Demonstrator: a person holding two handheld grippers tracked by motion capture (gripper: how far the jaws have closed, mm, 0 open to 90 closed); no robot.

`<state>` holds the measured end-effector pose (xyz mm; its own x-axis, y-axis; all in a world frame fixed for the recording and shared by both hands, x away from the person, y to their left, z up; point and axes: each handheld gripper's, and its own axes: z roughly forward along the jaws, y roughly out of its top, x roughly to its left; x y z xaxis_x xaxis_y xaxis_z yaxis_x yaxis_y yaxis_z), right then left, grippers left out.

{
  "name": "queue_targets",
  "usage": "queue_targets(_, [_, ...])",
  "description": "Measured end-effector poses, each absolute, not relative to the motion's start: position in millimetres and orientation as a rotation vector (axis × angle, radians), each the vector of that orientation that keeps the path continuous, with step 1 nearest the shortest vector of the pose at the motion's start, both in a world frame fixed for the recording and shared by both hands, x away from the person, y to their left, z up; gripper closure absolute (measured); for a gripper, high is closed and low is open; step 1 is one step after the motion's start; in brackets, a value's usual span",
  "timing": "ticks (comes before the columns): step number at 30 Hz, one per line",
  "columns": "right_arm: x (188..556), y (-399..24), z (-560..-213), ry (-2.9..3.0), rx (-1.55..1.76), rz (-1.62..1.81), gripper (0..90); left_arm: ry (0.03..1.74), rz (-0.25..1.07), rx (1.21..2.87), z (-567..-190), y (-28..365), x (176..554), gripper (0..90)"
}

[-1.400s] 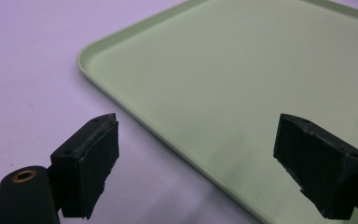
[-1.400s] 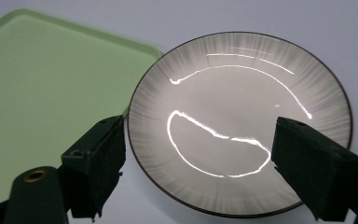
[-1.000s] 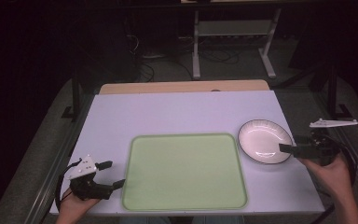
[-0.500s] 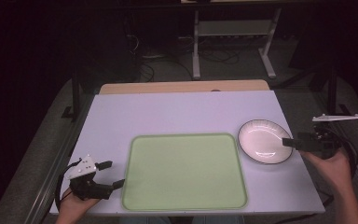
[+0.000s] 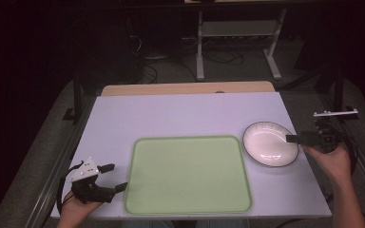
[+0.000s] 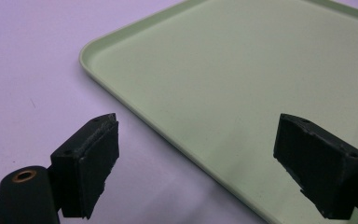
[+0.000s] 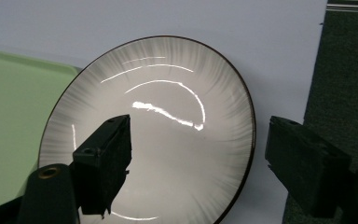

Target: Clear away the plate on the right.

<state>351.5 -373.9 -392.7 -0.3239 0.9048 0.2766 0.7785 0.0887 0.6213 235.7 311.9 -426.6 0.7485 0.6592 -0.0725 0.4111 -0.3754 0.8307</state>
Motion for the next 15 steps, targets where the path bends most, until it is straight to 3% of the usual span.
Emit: queue_targets(15, [364, -387, -415, 2.086, 1.981, 1.007, 32.7, 0.810, 0.342, 2.018, -426, 312, 236, 14.1])
